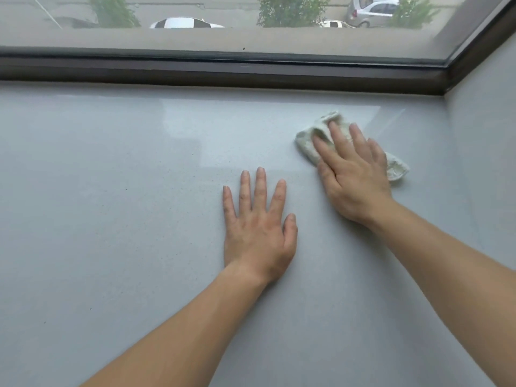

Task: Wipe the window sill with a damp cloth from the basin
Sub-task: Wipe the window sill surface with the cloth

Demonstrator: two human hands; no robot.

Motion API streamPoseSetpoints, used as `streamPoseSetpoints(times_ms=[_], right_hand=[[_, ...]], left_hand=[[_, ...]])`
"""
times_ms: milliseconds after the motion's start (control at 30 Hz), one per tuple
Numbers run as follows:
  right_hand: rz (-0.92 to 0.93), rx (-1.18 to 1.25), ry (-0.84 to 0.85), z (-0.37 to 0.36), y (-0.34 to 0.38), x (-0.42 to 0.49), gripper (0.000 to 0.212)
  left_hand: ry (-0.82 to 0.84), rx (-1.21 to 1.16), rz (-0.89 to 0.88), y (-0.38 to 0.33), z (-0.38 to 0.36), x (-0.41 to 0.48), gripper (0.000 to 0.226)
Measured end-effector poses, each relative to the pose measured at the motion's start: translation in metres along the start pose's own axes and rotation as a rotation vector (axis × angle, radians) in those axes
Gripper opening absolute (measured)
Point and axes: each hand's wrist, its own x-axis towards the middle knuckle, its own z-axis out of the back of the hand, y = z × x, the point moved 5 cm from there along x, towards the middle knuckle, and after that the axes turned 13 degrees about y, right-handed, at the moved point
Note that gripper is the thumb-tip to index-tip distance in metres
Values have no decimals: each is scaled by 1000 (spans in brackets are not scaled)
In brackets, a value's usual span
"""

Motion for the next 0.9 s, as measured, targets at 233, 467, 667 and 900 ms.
streamPoseSetpoints(times_ms=[233,467,667,900], right_hand=[[-257,86,-37,20,-53,26,55],[34,11,39,-19,-10,-65,54],[-318,117,-35,-20,-31,-69,53],[-56,68,66,-49,-17,-149,51]], left_hand=[[17,10,5,1,1,-1,65],[6,14,7,0,1,0,64],[20,-7,-12,1,0,-1,62],[-37,-210,-107,5,5,-4,54]])
